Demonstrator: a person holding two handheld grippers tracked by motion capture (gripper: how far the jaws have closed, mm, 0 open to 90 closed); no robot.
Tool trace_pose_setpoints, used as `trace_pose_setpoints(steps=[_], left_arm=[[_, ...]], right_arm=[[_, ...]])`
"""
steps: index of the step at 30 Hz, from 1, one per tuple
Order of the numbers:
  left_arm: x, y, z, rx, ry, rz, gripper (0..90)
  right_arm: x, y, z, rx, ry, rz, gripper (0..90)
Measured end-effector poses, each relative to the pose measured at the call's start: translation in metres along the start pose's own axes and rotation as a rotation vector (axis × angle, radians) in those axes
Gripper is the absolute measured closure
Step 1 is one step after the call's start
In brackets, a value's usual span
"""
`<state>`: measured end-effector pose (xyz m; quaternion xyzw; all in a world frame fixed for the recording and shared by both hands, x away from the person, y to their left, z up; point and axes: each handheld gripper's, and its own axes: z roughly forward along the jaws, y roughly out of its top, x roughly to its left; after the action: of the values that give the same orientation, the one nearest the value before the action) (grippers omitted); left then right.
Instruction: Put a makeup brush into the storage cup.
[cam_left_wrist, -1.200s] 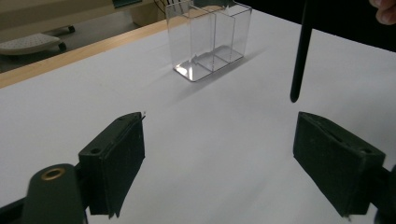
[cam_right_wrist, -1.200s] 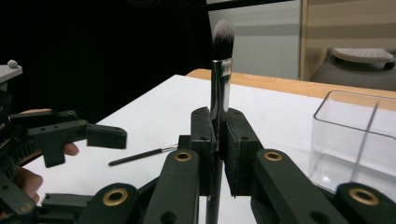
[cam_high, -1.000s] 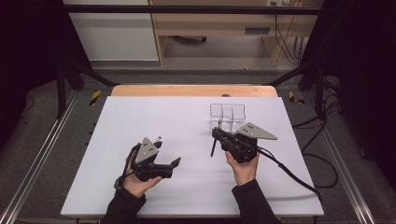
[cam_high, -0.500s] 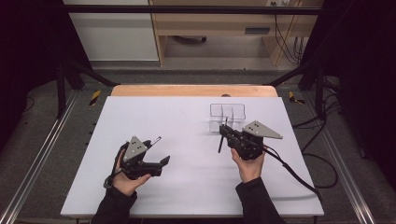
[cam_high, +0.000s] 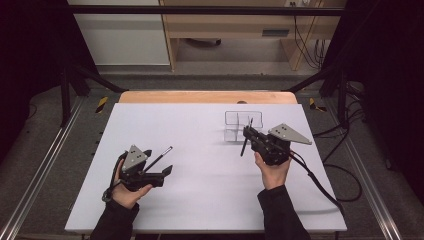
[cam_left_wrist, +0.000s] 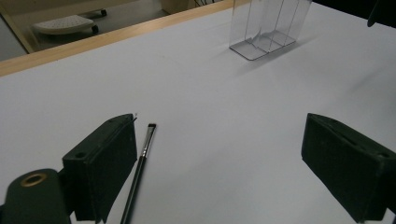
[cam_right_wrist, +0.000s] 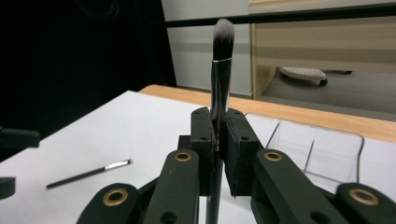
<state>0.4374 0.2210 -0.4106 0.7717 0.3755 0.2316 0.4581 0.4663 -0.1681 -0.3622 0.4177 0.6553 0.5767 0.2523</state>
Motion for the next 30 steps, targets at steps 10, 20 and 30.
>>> trace_pose_setpoints(steps=[10, 20, 30], left_arm=[[0.013, -0.003, -0.002, 0.027, 0.024, -0.003, 9.1], [0.021, -0.004, -0.004, 0.042, 0.047, -0.005, 9.2], [0.026, -0.004, -0.004, 0.051, 0.049, -0.009, 9.2]], right_arm=[[-0.014, 0.016, 0.013, -0.003, -0.048, 0.001, 83.7], [-0.021, 0.026, 0.026, -0.001, -0.081, -0.008, 83.7], [-0.03, 0.039, 0.041, -0.013, -0.11, -0.012, 83.7]])
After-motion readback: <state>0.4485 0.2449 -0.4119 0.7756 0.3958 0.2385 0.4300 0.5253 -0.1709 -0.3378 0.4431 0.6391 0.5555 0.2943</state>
